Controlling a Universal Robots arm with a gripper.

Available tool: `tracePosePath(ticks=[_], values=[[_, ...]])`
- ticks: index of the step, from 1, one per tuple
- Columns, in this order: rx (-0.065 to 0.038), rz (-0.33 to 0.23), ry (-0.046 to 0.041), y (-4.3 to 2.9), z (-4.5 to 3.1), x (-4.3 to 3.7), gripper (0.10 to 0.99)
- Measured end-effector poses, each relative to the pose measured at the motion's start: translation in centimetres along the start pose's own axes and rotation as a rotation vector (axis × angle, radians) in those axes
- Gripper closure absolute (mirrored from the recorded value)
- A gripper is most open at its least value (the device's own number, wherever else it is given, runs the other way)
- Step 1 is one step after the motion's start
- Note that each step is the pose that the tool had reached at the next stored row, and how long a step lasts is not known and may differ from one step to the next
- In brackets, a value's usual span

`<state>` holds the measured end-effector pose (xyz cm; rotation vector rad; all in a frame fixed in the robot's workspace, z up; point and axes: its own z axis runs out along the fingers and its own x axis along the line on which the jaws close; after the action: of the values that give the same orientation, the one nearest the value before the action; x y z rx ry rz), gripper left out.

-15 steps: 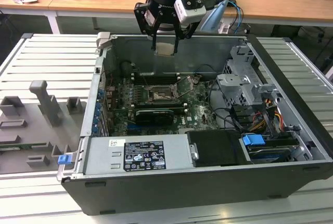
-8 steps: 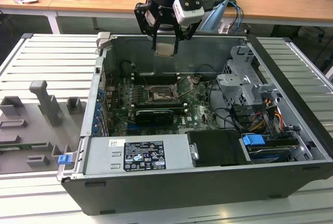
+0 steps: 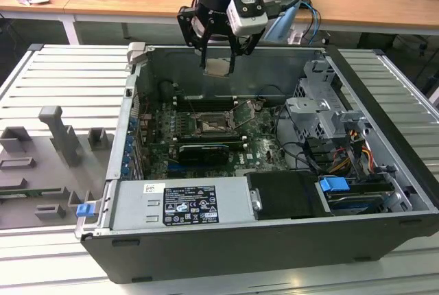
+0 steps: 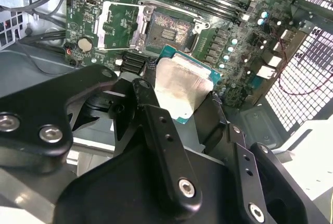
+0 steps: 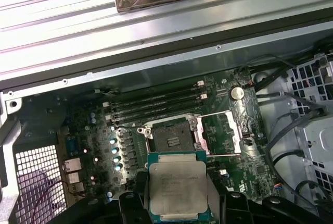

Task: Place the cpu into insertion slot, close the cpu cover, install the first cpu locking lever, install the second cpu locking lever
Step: 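Place the cpu into insertion slot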

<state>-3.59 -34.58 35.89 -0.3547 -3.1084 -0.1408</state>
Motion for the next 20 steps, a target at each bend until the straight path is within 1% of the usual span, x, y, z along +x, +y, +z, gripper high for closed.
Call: tracePosePath(ticks=[6, 12, 20], values=[[0.0, 0.013, -0.0012, -0.01, 0.16, 0.0, 0.549], [0.002, 0.016, -0.0007, -0.04, 0.41, -0.01, 0.549], [0.001, 0.053, -0.004, -0.04, 0.51, -0.01, 0.549]])
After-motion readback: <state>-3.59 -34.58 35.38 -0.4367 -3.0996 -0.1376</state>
